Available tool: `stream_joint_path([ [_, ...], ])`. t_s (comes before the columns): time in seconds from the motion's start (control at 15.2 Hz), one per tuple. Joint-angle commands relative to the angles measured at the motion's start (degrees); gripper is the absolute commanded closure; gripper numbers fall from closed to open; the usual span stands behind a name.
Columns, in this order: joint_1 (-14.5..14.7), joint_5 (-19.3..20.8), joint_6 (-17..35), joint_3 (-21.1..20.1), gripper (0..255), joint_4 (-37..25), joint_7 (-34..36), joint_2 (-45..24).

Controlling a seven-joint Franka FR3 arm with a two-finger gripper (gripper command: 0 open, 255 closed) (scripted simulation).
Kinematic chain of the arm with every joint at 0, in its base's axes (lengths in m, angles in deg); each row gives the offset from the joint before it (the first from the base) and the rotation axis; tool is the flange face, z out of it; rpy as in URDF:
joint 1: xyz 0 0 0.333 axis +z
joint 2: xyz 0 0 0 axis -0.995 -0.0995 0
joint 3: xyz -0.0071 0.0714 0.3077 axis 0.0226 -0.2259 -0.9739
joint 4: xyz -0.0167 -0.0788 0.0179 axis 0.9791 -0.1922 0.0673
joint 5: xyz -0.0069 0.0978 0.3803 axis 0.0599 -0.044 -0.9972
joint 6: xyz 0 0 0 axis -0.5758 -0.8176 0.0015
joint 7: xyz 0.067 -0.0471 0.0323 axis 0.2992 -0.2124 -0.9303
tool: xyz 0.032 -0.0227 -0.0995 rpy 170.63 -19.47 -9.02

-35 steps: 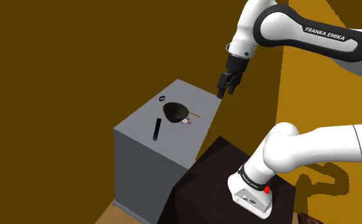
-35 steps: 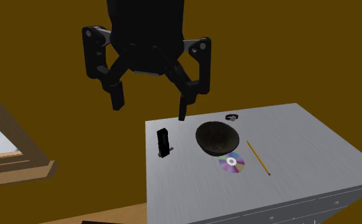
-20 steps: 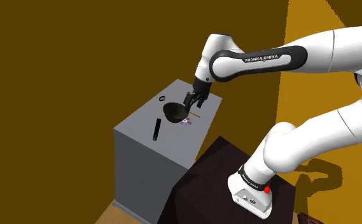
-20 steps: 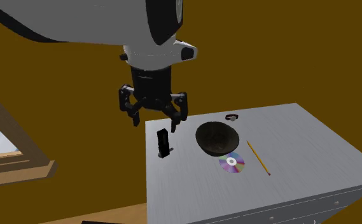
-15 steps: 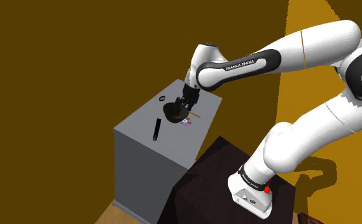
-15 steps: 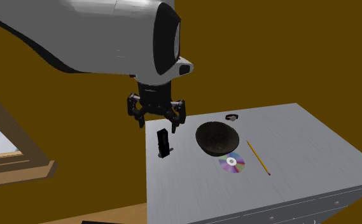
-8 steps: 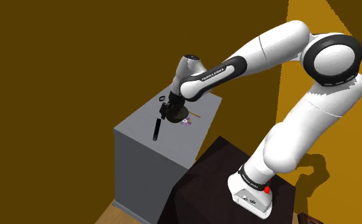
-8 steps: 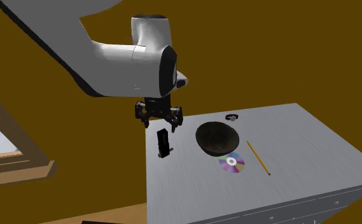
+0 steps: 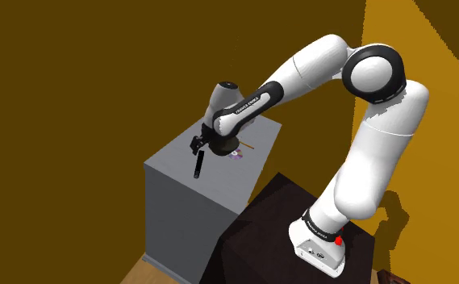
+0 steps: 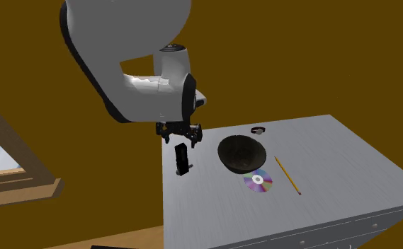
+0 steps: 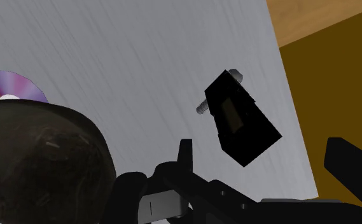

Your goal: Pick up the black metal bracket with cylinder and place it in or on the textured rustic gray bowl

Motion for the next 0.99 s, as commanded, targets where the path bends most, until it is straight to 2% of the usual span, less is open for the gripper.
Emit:
stream_joint_path([
  [0.0, 0.2, 0.2, 1.5, 0.0, 0, 0.0, 0.3, -1.5],
  [0.2, 0.3, 0.5, 3.8, 0.2, 0, -0.6, 0.5, -4.3],
  [0.73, 0.3, 0.5, 3.8, 0.2, 0, -0.6, 0.5, -4.3],
  [0.79, 0.3, 0.5, 3.8, 0.2, 255, -0.6, 0.5, -4.3],
  [0.92, 0.3, 0.5, 3.8, 0.2, 255, -0.6, 0.5, -4.3],
])
